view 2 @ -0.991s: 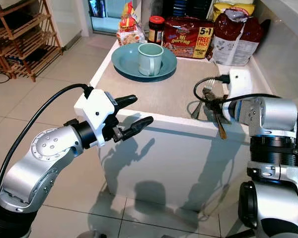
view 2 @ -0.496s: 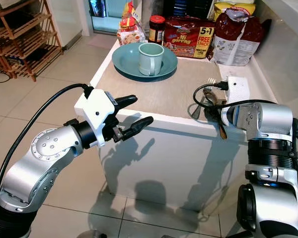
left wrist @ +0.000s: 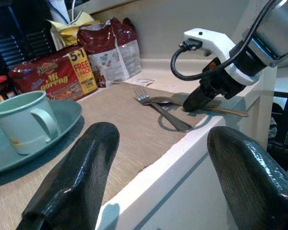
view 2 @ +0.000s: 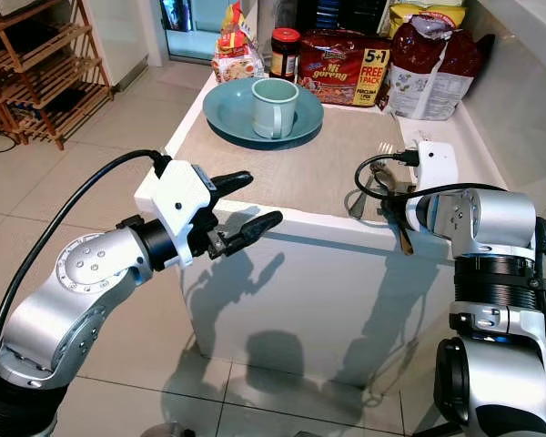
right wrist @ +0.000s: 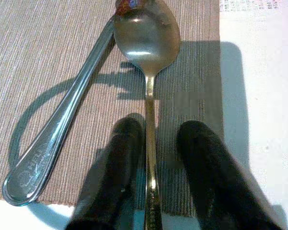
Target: Setting the table
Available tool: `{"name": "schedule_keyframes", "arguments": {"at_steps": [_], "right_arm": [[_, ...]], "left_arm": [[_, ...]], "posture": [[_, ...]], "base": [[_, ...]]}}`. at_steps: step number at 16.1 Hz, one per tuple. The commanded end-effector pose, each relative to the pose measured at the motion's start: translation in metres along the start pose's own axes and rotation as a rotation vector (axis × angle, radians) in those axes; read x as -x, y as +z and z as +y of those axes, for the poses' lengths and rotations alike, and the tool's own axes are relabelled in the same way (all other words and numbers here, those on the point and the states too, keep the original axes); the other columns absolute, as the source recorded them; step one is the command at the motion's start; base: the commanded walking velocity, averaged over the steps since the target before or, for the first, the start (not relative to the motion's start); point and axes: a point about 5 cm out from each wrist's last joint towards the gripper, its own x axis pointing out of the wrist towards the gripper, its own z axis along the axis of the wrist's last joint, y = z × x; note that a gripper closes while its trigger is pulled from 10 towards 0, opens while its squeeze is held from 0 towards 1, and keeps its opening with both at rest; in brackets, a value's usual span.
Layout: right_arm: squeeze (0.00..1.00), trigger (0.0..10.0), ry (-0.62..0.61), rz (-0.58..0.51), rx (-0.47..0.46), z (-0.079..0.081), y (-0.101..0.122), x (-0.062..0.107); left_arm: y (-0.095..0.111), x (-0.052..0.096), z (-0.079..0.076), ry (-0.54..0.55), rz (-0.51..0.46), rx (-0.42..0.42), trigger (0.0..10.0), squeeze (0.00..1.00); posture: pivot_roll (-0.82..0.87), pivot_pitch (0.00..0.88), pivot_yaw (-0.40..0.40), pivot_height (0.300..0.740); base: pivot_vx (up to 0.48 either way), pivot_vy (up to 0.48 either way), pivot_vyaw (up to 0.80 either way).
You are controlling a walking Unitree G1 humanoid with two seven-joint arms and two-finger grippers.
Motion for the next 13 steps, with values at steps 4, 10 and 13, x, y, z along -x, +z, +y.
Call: {"name": "schedule_keyframes", "arguments": {"at_steps": [4,10,13], "right_arm": [[0.00,1.3,0.002,0.020,0.001,-0.0023,-0.0047,-0.0004],[0.00,0.9,-0.004,0.022,0.014,-0.0037,-0.0051,0.0004],[0.00,1.7,-0.015,0.016,0.041,-0.0046,-0.0032,0.0016]], "left_arm": [[0.0061,-0.0009,-0.0011,-0.018,-0.012,-0.019,10.0,0.00],[0.0067,-0.0010,-0.0010,-0.019,-0.010,-0.025,10.0,0.00],[0.0077,-0.0014,-0.0005,-0.018,-0.011,-0.031,10.0,0.00]], "posture": [[0.05,0.050,-0.048,0.740],[0.06,0.051,-0.047,0.740],[0.05,0.055,-0.047,0.740]], "base": [[0.000,0.000,0.00],[0.000,0.000,0.00],[0.000,0.000,0.00]]}}
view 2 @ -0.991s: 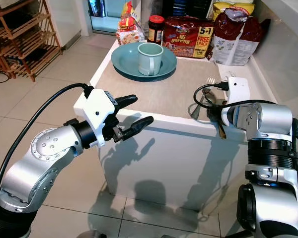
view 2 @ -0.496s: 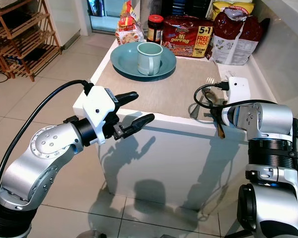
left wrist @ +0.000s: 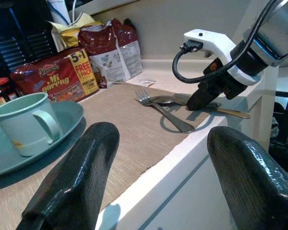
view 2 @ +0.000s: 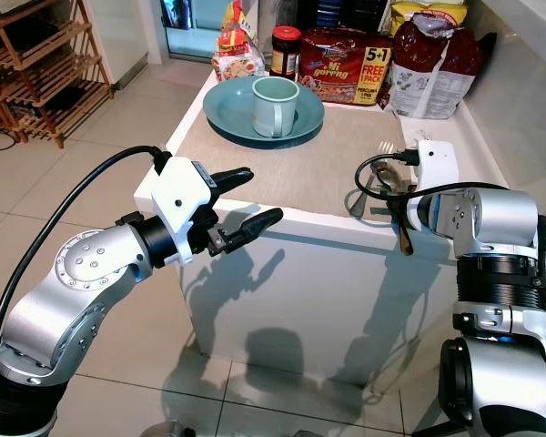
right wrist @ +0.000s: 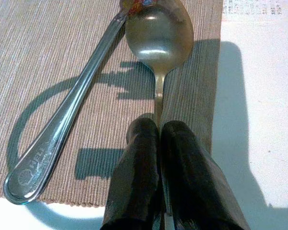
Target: Setting the table
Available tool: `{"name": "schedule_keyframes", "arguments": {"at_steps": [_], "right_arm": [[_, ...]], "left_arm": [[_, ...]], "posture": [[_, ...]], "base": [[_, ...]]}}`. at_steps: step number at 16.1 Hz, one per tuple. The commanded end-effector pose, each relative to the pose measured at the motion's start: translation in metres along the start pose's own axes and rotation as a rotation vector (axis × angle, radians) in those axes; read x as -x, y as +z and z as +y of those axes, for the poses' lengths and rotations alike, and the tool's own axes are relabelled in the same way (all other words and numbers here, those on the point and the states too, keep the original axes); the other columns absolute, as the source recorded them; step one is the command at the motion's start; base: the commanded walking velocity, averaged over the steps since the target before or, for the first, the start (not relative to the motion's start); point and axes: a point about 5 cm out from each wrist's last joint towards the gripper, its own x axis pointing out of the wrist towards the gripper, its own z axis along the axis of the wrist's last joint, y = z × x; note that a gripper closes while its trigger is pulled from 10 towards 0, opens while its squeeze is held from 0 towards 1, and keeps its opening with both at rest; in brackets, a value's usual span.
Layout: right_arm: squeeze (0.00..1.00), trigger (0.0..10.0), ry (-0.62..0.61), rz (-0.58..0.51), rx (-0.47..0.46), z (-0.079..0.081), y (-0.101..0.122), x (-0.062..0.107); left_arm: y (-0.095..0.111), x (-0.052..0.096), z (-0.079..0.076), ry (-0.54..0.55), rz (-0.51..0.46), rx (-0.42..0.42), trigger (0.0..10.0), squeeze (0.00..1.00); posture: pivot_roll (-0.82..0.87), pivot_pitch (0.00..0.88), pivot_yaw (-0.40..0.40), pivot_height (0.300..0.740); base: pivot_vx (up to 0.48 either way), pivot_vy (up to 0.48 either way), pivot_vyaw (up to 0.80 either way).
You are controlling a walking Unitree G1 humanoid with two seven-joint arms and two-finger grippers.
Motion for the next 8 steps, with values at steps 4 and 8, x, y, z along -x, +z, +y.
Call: {"name": "schedule_keyframes", "arguments": {"at_steps": [4,8], "right_arm": [[0.00,4.6,-0.048,-0.047,0.072,-0.004,0.004,0.005],[0.00,5.6,-0.125,-0.198,0.174,-0.001,0.018,0.011]], "left_arm": [[0.007,-0.001,-0.001,-0.016,-0.010,-0.024,10.0,0.00],[0.007,0.000,0.000,-0.017,-0.010,-0.027,10.0,0.00]], "posture": [[0.06,0.058,-0.046,0.740],[0.06,0.062,-0.045,0.740]], "base": [[0.000,0.000,0.00],[0.000,0.000,0.00]]}}
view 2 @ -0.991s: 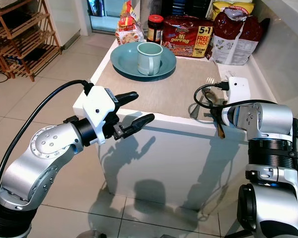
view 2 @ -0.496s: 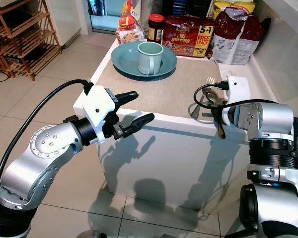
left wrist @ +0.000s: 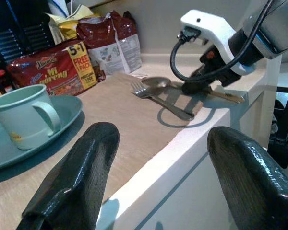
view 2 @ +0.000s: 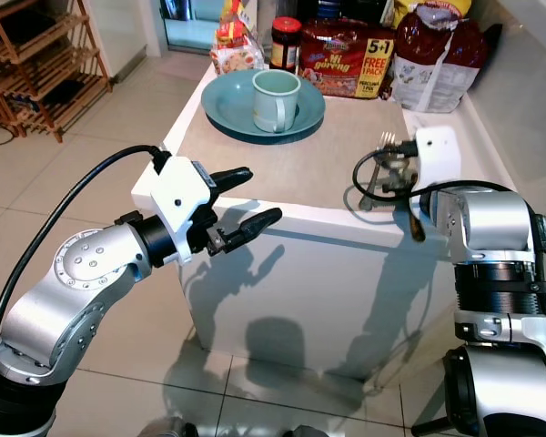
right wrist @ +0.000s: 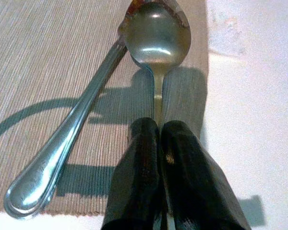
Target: Setting the table
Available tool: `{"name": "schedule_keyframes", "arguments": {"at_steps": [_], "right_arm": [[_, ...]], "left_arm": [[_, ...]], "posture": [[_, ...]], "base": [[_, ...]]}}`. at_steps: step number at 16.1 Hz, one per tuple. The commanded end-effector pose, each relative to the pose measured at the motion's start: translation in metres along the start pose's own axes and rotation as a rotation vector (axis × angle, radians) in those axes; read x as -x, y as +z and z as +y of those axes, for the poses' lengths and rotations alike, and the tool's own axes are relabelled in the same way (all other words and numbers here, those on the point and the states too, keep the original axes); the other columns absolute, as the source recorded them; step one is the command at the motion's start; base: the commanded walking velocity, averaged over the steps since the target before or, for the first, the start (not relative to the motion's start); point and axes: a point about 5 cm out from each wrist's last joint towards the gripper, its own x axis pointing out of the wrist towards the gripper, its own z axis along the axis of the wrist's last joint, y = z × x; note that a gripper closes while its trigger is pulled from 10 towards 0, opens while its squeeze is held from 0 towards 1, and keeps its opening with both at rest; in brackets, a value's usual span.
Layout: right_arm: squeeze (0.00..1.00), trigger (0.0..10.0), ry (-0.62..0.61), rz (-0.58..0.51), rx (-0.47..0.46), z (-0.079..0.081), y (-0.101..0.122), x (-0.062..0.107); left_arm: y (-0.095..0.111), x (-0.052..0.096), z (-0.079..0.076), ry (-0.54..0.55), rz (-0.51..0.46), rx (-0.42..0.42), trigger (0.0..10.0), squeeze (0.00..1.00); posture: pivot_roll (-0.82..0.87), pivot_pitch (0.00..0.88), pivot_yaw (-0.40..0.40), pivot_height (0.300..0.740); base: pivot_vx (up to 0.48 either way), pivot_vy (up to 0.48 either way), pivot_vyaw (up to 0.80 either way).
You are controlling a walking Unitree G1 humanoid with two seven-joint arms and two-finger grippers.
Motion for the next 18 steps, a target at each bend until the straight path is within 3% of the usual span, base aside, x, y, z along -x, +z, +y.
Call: {"name": "schedule_keyframes", "arguments": {"at_steps": [1,3,4,10,11,12,14,18], "right_arm": [[0.00,6.0,-0.036,-0.064,0.015,-0.004,0.006,0.004],[0.00,7.3,-0.040,-0.074,0.021,-0.003,0.007,0.005],[0.00,10.0,-0.035,-0.070,0.030,-0.002,0.006,0.005],[0.00,10.0,-0.018,0.003,0.089,0.003,-0.010,-0.001],[0.51,10.0,-0.020,0.004,0.086,0.002,-0.010,-0.001],[0.62,10.0,-0.024,0.004,0.082,0.001,-0.010,-0.001],[0.65,10.0,-0.032,-0.003,0.080,0.000,-0.008,-0.001],[0.58,10.0,-0.047,-0.016,0.081,-0.002,-0.007,-0.001]], "left_arm": [[0.007,-0.001,-0.001,-0.017,-0.013,-0.022,10.0,0.00],[0.007,-0.001,-0.001,-0.018,-0.012,-0.022,10.0,0.00],[0.007,-0.001,-0.001,-0.018,-0.011,-0.022,10.0,0.00],[0.007,-0.001,-0.002,-0.022,-0.009,-0.024,10.0,0.00],[0.007,-0.001,-0.002,-0.022,-0.010,-0.024,10.0,0.00],[0.007,-0.001,-0.002,-0.022,-0.010,-0.024,10.0,0.00],[0.007,-0.002,-0.002,-0.023,-0.011,-0.025,10.0,0.00],[0.007,-0.002,-0.002,-0.024,-0.012,-0.024,10.0,0.00]], "posture": [[0.06,0.062,-0.045,0.740],[0.06,0.063,-0.045,0.740],[0.06,0.063,-0.045,0.740],[0.06,0.065,-0.044,0.740],[0.06,0.065,-0.044,0.740],[0.06,0.065,-0.044,0.740],[0.06,0.065,-0.044,0.740],[0.06,0.066,-0.042,0.740]], "base": [[0.000,0.000,0.00],[0.000,0.000,0.00],[0.000,0.000,0.00],[0.000,0.000,0.00],[0.000,0.000,0.00],[0.000,0.000,0.00],[0.000,0.000,0.00],[0.000,0.000,0.00]]}}
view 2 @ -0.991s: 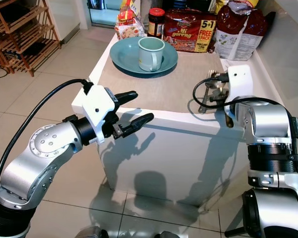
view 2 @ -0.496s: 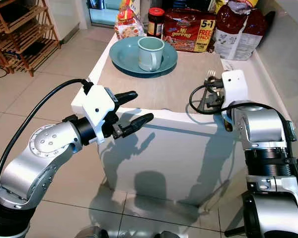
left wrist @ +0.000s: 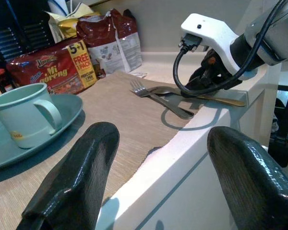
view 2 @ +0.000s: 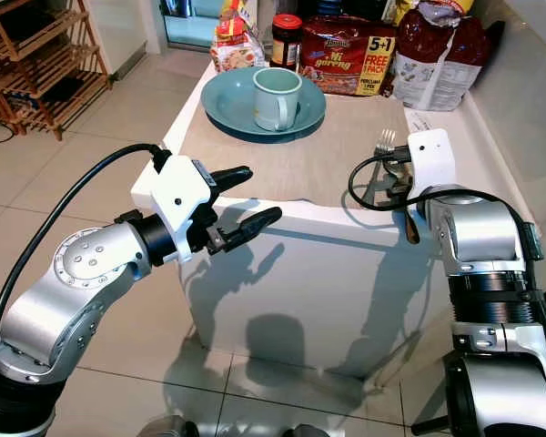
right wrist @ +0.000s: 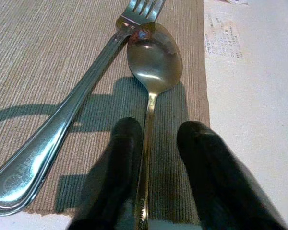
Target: Setting the table
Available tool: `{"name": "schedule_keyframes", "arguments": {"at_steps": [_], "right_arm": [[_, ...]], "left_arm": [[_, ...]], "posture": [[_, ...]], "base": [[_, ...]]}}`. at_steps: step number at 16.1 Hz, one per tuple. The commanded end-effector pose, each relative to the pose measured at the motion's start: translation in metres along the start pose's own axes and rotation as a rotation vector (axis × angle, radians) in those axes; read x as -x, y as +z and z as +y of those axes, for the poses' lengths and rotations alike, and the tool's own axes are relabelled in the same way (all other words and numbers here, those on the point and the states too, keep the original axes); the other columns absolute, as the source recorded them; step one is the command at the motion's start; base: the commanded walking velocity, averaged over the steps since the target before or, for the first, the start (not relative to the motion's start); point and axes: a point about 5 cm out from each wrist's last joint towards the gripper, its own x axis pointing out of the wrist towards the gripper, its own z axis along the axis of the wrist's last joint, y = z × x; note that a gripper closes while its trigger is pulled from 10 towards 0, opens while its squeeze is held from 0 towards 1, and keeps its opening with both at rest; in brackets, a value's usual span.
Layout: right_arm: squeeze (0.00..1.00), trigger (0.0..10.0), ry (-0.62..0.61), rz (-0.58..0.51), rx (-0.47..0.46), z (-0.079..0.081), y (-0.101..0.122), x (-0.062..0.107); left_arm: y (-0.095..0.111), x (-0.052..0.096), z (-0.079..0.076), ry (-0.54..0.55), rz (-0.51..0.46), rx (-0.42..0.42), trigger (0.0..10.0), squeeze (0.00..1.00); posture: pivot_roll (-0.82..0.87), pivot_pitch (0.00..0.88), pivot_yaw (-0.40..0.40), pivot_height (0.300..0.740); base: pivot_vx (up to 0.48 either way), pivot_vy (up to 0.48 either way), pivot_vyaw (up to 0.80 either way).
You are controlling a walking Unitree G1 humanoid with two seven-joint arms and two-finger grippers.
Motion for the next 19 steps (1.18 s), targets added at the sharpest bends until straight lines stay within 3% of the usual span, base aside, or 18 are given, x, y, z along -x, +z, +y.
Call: {"name": "schedule_keyframes", "arguments": {"at_steps": [1,2,3,8,9,10,11,13,19], "right_arm": [[0.53,10.0,-0.027,-0.012,-0.004,-0.007,0.002,0.001],[0.47,10.0,-0.026,-0.012,-0.005,-0.007,0.002,0.001],[0.00,10.0,-0.018,-0.013,-0.007,-0.006,0.003,0.001],[0.00,9.9,0.021,0.005,-0.016,0.001,0.000,-0.002],[0.00,6.5,0.024,0.025,-0.014,0.002,-0.002,-0.003],[0.00,5.5,0.028,0.031,-0.013,0.002,-0.003,-0.003],[0.00,3.8,0.035,0.046,-0.015,0.004,-0.007,-0.004],[0.00,3.3,0.037,0.049,-0.016,0.004,-0.008,-0.004],[0.00,3.3,0.027,0.046,-0.012,0.002,-0.006,-0.004]], "left_arm": [[0.007,-0.002,-0.002,-0.024,-0.014,-0.021,10.0,0.00],[0.007,-0.002,-0.002,-0.024,-0.014,-0.022,10.0,0.00],[0.007,-0.002,-0.002,-0.025,-0.015,-0.022,10.0,0.00],[0.007,-0.002,-0.003,-0.027,-0.015,-0.025,10.0,0.00],[0.007,-0.002,-0.003,-0.028,-0.015,-0.025,10.0,0.00],[0.007,-0.002,-0.003,-0.029,-0.016,-0.025,10.0,0.00],[0.007,-0.002,-0.003,-0.031,-0.016,-0.024,10.0,0.00],[0.007,-0.002,-0.003,-0.031,-0.017,-0.026,10.0,0.00],[0.008,-0.003,-0.003,-0.031,-0.019,-0.029,10.0,0.00]], "posture": [[0.06,0.066,-0.042,0.740],[0.06,0.066,-0.042,0.740],[0.06,0.062,-0.041,0.740],[0.06,0.053,-0.040,0.740],[0.06,0.052,-0.040,0.740],[0.06,0.052,-0.040,0.740],[0.06,0.050,-0.040,0.740],[0.06,0.049,-0.039,0.740],[0.06,0.049,-0.039,0.740]], "base": [[0.000,0.000,0.00],[0.000,0.000,0.00],[0.000,0.000,0.00],[0.000,0.000,0.00],[0.000,0.000,0.00],[0.000,0.000,0.00],[0.000,0.000,0.00],[0.000,0.000,0.00],[0.000,0.000,0.00]]}}
